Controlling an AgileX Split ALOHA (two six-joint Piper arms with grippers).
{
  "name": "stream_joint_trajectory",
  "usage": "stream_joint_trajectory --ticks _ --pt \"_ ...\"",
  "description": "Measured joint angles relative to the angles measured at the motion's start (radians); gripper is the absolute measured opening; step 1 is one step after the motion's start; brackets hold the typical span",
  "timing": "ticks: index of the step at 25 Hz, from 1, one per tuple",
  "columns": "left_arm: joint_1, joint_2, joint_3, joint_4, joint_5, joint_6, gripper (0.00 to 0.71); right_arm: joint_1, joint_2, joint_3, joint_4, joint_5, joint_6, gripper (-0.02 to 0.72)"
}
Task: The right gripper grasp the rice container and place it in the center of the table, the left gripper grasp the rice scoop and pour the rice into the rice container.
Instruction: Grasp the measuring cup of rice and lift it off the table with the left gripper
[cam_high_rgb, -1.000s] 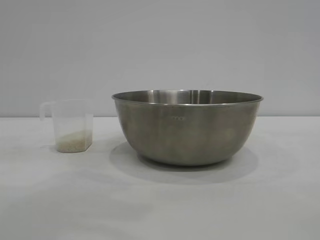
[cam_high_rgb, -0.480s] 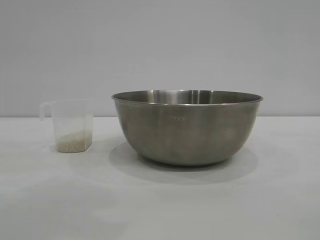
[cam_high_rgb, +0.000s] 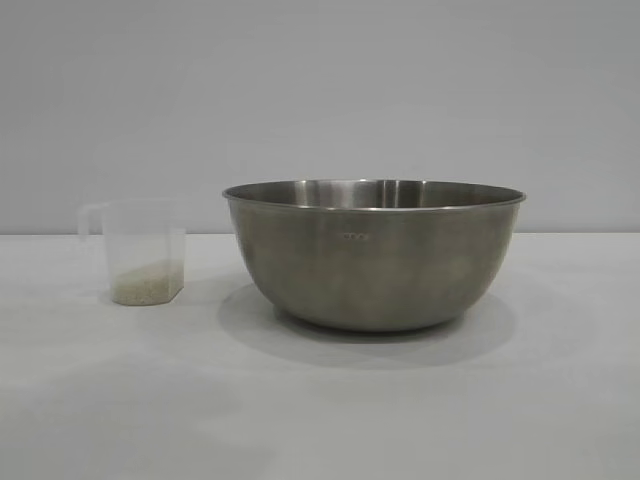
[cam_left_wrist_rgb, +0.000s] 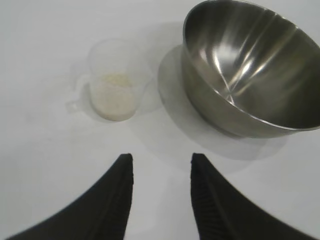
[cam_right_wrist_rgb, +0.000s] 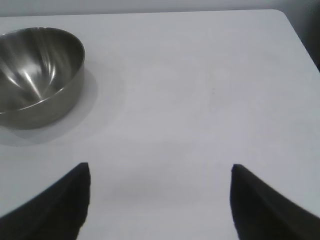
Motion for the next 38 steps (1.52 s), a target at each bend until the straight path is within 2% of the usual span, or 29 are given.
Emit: stream_joint_trajectory --ticks 6,10,15,24,29,33,38 --pt "0.000 0.131 -0.057 0.000 0.035 -0.252 0.249 0.000 0.000 0.000 0.000 0.000 0.000 0.532" --pt "0.000 0.143 -0.077 0.000 0.054 -0.390 0.249 0.000 0.000 0.000 0.000 0.000 0.000 0.532" --pt "0.000 0.147 -0.108 0.000 0.082 -0.692 0.249 0.000 0.000 0.000 0.000 0.000 0.000 0.532" --pt "0.000 0.149 -0.222 0.000 0.462 -1.098 0.249 0.000 0.000 0.000 0.000 0.000 0.000 0.532" --pt "0.000 0.149 -0.347 0.000 0.586 -1.022 0.249 0.000 0.000 0.000 0.000 0.000 0.000 0.532" --pt "0.000 0.149 -0.445 0.008 0.622 -0.903 0.249 0.000 0.000 0.000 0.000 0.000 0.000 0.532" --pt "0.000 0.149 -0.523 0.066 0.644 -0.658 0.249 0.000 0.000 0.000 0.000 0.001 0.000 0.532"
